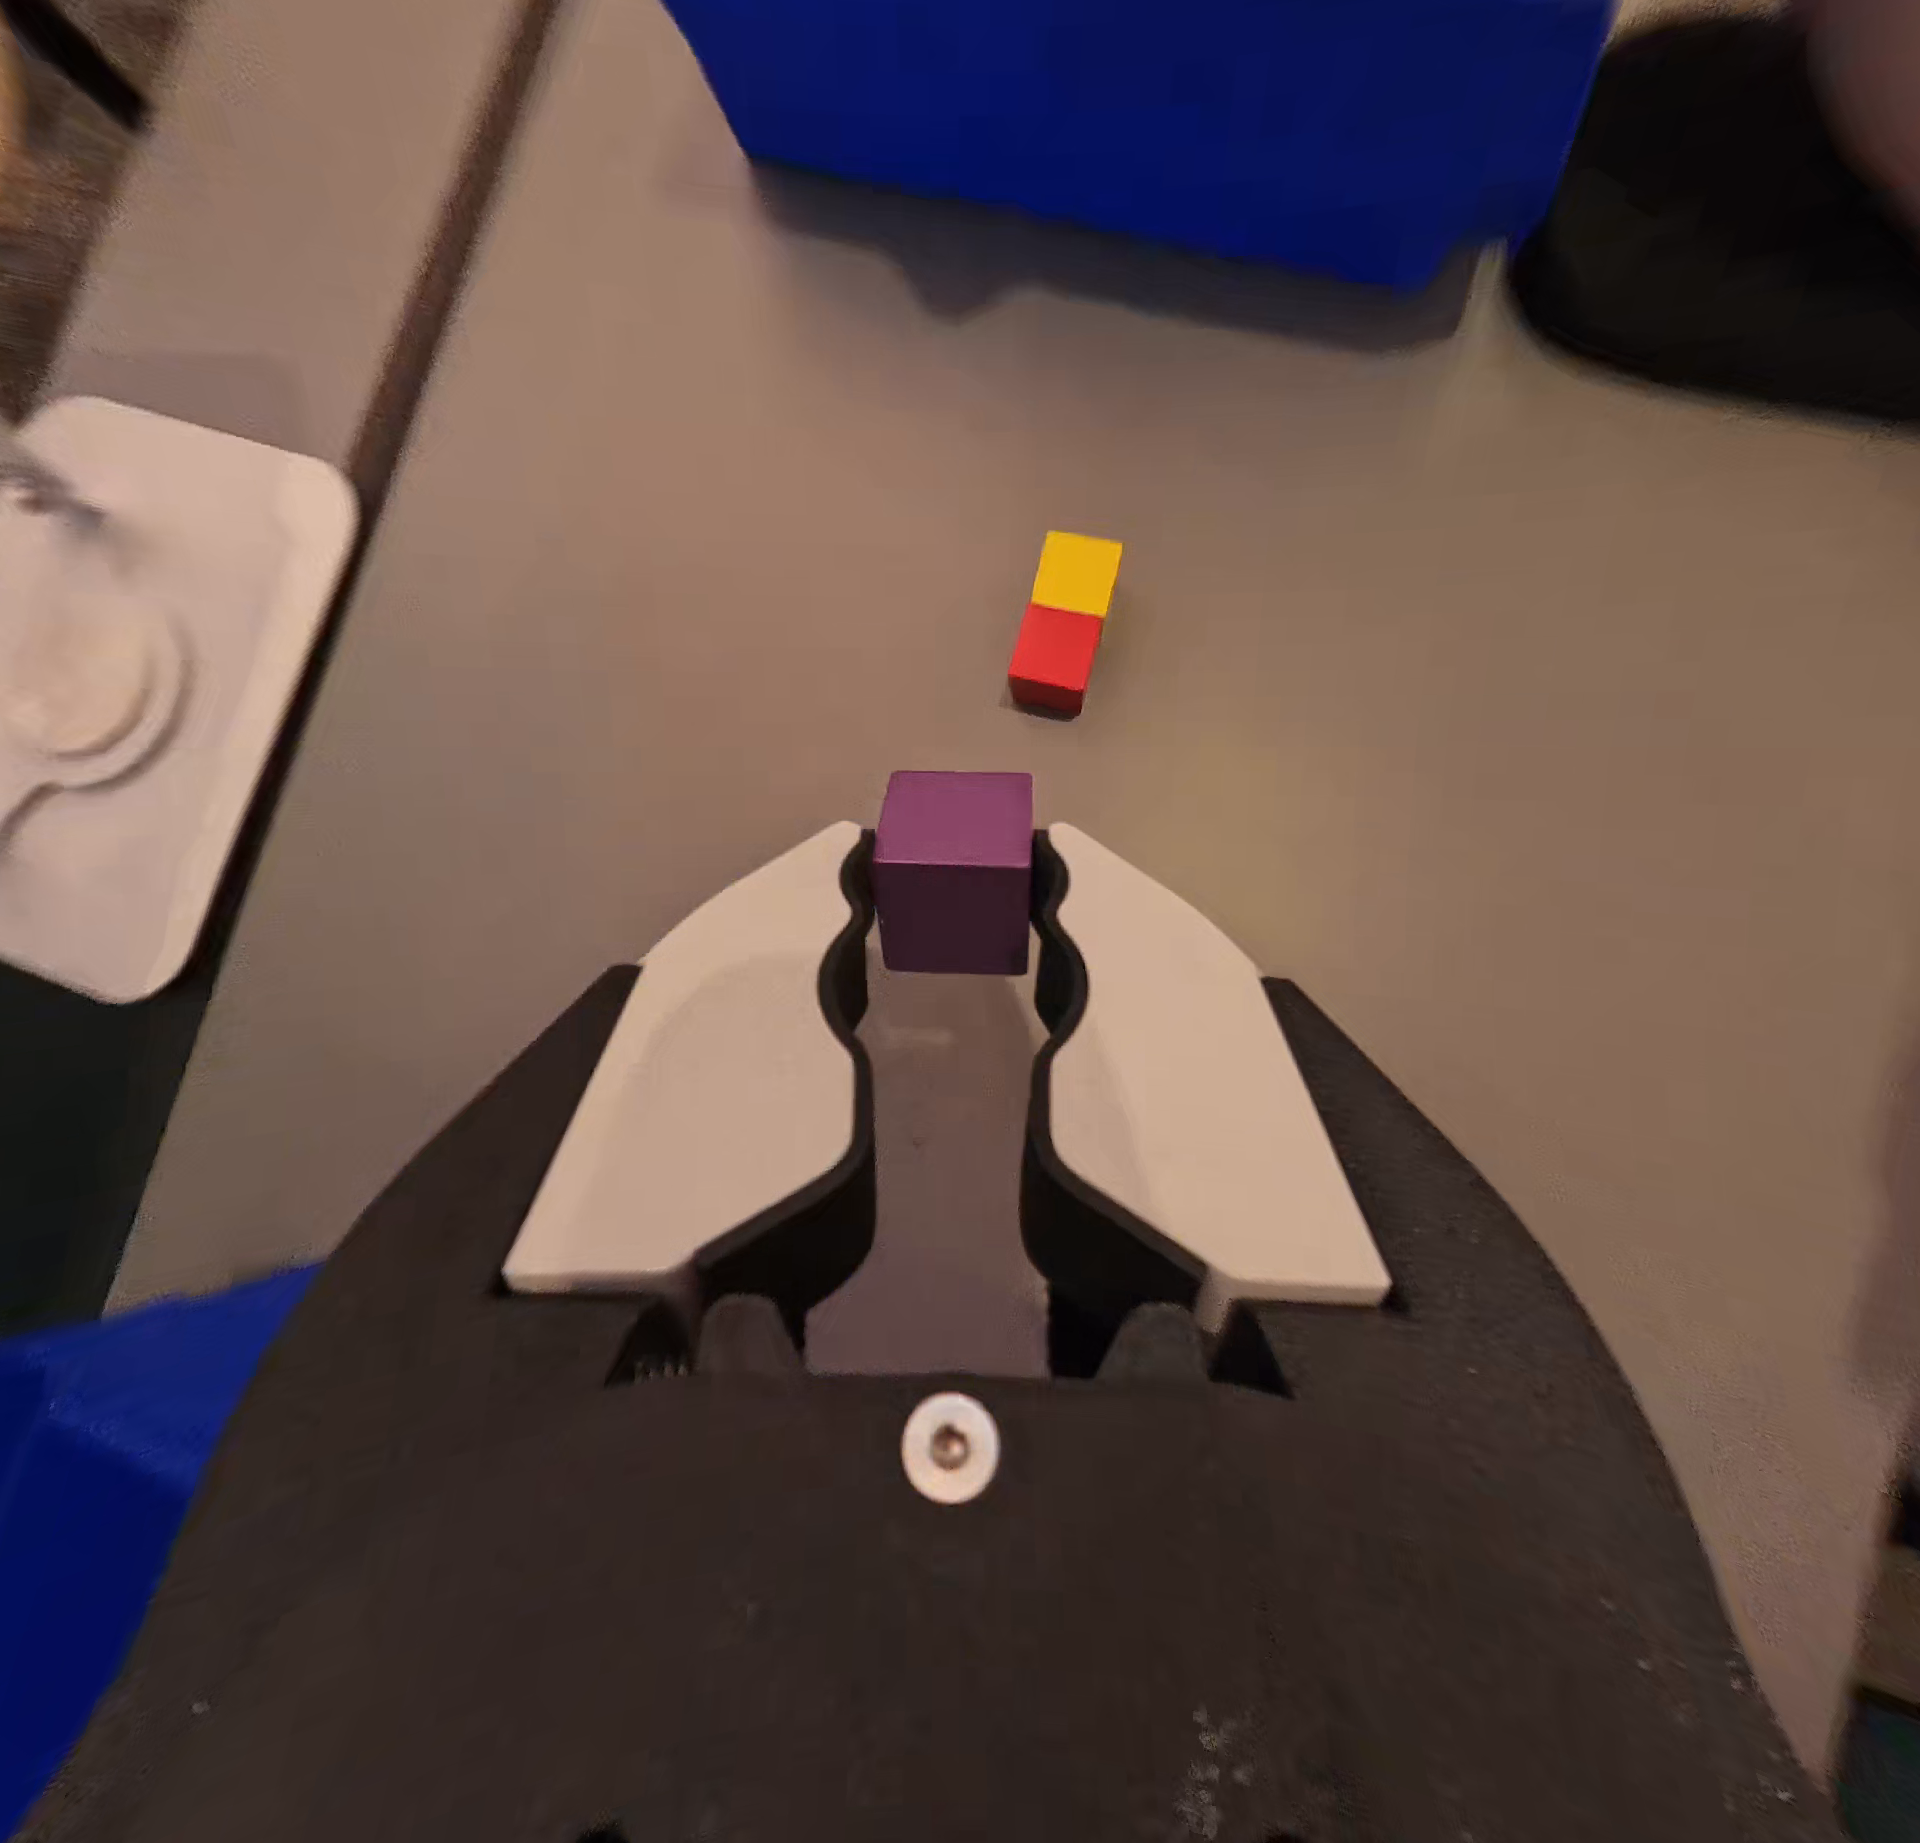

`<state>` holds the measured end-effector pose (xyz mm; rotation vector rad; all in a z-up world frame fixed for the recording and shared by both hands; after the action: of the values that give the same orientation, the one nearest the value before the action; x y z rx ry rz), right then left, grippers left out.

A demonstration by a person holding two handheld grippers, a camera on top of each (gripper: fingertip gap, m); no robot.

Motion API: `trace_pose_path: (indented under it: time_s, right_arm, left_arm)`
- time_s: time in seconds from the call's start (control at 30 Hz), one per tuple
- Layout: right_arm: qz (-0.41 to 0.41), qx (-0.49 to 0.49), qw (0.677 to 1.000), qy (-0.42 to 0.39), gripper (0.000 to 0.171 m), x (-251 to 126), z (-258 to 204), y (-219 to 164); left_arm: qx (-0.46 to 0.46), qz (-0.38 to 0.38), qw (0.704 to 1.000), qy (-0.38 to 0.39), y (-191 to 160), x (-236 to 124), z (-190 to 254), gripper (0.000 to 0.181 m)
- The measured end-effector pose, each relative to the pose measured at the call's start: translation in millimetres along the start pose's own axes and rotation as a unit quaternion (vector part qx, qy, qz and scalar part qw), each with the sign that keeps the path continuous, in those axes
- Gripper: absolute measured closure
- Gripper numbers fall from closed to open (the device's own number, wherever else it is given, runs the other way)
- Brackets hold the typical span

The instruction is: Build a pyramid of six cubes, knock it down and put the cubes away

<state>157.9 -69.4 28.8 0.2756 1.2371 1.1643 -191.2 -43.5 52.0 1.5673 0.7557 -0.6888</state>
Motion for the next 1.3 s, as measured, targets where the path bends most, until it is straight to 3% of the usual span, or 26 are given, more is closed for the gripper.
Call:
trace_pose_path:
  time_s: [0.13, 0.27, 0.73, 1.07, 1.3]
  right_arm:
    - [0.018, -0.005, 1.000, -0.008, 0.124, -9.5, -1.3, 6.8]
    - [0.033, -0.003, 0.999, -0.012, 0.124, -18.0, 0.5, 10.4]
    - [0.043, 0.015, 0.999, 0.000, 0.123, -20.3, 5.7, 6.2]
    - [0.037, 0.014, 0.999, 0.007, 0.124, -16.4, 4.2, 5.8]
    - [0.026, 0.011, 1.000, 0.012, 0.124, -12.9, 3.3, 4.2]
  left_arm:
    - [0.018, -0.086, 0.996, -0.019, -5.6, 72.7, -7.3, 0.153]
    - [0.035, -0.097, 0.993, -0.058, -8.3, 101.6, -2.7, 0.153]
    - [0.101, -0.172, 0.978, -0.053, 0.0, 133.0, 14.9, 0.153]
    - [0.080, -0.173, 0.979, -0.067, -0.5, 139.9, 14.9, 0.153]
    - [0.067, -0.181, 0.979, -0.066, -2.2, 134.6, 12.2, 0.135]
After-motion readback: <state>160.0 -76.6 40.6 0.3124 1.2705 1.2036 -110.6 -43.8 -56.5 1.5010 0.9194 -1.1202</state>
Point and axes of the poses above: each gripper's, where its closed fingertips meet, x out along the fingers, y out of its top, z = x × y across the jaws, the point moved 10 cm from there along -x, back along the fingers, and after that the axes turned 1 degree about -y, right-handed, at the moved point
